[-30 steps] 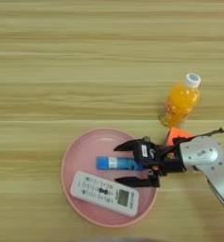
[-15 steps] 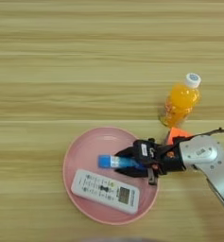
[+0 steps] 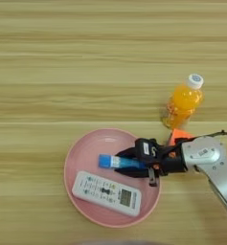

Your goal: Move the objects on the table

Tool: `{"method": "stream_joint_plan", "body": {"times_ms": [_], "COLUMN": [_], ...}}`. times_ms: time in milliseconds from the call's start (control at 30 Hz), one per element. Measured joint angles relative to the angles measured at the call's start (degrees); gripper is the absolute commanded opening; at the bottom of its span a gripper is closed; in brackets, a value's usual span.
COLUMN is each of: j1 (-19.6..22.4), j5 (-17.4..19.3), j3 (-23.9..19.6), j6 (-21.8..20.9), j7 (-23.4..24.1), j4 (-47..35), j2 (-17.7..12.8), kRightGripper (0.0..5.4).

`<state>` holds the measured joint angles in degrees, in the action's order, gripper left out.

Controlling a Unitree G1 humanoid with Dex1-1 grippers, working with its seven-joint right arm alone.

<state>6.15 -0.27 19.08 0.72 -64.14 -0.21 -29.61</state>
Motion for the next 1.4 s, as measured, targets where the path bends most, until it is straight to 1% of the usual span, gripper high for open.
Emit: {"method": "stream_joint_plan", "body": {"times_ms": [33,167,233,333,400,433,500,567,700,800,867,933,1100,1167,1267,1300,1400], "j1": [0.0,0.2,0.4,0.5,0.6,0.6,0.4,0.3,-0.8,-2.7,-3.5,-3.5,-3.0,-2.6,-2.0,-1.8,-1.4], "j5": [0.3,3.6,5.5,10.0,12.2,12.8,14.9,15.5,17.5,18.7,18.8,18.5,17.5,17.0,14.7,13.1,10.0], "j3": [-0.4,-3.1,-5.1,-10.2,-13.6,-14.5,-17.8,-20.5,-26.2,-30.3,-32.7,-33.4,-33.5,-33.1,-32.0,-30.9,-28.7], "j6": [0.1,1.7,3.2,5.7,6.8,7.2,8.0,8.5,8.3,6.3,4.4,2.5,-1.6,-3.0,-5.4,-6.8,-9.6], "j7": [0.0,0.2,0.5,1.0,1.1,1.1,1.1,1.1,0.6,-2.2,-4.0,-5.0,-7.6,-7.7,-7.6,-7.5,-6.8], "j4": [-0.2,-2.7,-4.4,-8.1,-10.3,-10.9,-12.0,-12.2,-10.1,-6.6,-2.7,1.1,8.4,11.3,14.9,16.9,21.4], "j2": [0.2,0.7,0.7,0.0,-1.6,-2.0,-3.1,-4.4,-6.9,-9.3,-11.1,-12.1,-13.0,-13.0,-13.0,-13.0,-12.8], "kRightGripper": [1.42,1.42,1.42,1.42,1.42,1.42,1.42,1.42,1.42,1.42,1.42,1.42,1.42,1.42,1.42,1.42,1.42]}}
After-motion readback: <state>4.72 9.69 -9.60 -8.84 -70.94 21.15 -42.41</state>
